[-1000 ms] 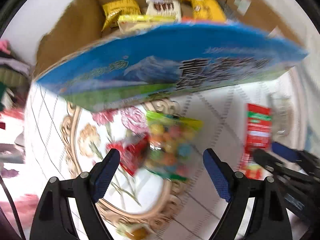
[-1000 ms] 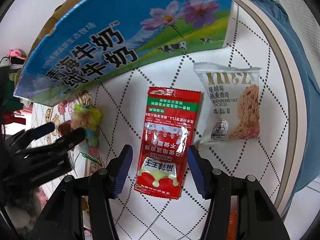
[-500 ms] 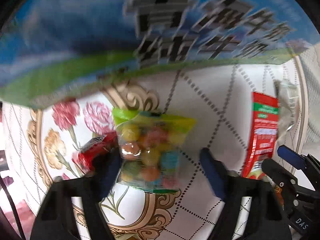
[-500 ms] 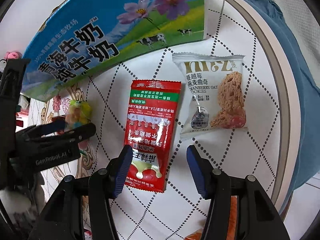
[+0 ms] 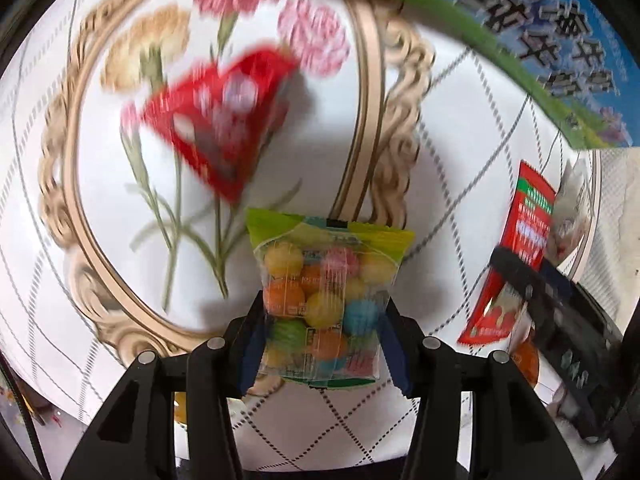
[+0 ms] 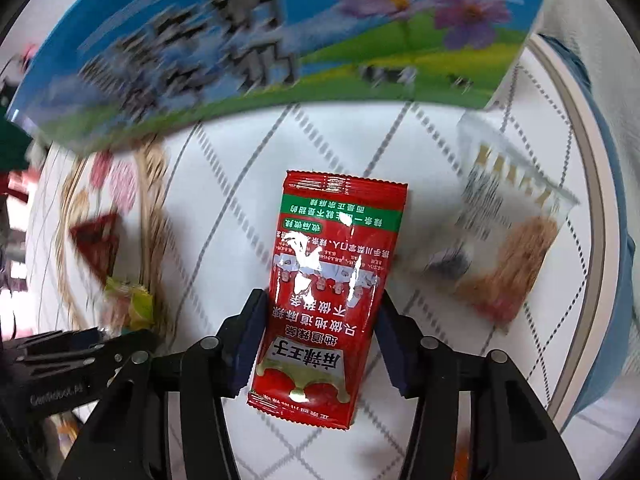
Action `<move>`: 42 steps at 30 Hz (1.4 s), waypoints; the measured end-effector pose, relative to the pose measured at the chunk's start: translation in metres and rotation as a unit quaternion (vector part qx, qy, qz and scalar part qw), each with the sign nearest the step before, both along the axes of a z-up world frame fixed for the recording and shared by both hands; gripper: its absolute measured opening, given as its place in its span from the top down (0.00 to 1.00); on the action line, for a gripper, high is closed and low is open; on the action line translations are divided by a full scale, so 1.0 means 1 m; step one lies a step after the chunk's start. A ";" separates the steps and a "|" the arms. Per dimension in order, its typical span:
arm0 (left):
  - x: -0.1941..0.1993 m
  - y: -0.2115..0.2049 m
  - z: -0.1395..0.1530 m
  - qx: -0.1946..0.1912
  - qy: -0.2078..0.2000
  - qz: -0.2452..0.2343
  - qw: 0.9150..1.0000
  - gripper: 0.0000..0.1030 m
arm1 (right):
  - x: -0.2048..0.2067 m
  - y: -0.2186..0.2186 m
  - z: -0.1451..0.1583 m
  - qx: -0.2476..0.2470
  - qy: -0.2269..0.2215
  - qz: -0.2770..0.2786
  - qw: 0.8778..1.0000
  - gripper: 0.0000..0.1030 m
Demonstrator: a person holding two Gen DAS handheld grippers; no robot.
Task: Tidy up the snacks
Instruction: 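Grasp the clear candy-ball bag with the left tool while the right tool grasps the red packet, then carry the candy bag and red packet into the box and release both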
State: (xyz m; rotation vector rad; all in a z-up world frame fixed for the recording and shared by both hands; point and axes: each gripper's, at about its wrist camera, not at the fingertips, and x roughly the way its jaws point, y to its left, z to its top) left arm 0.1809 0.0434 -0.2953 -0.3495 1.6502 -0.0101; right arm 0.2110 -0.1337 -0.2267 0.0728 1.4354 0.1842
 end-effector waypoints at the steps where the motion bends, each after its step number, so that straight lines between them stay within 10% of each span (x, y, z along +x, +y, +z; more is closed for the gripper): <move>1: 0.000 0.000 -0.005 -0.001 0.003 -0.002 1.000 0.52 | -0.005 0.000 0.001 0.000 0.005 0.010 1.000 0.47; 10: 0.022 -0.028 -0.014 0.028 -0.001 -0.025 0.999 0.50 | -0.034 0.007 -0.015 0.006 0.048 0.037 0.998 0.41; 19: 0.023 -0.068 0.050 0.034 -0.046 -0.062 0.996 0.56 | -0.038 -0.006 -0.012 0.008 0.032 0.018 0.999 0.52; 31: 0.082 -0.110 0.213 -0.030 -0.191 -0.091 0.977 0.56 | -0.017 -0.035 0.117 0.113 -0.073 -0.009 0.991 0.54; 37: 0.156 -0.095 0.250 0.049 -0.223 -0.123 0.966 0.56 | 0.045 -0.049 0.199 0.133 -0.158 -0.013 0.978 0.54; 42: 0.218 -0.071 0.220 0.117 -0.193 -0.143 0.964 0.56 | 0.105 -0.050 0.199 0.107 -0.168 -0.017 0.980 0.54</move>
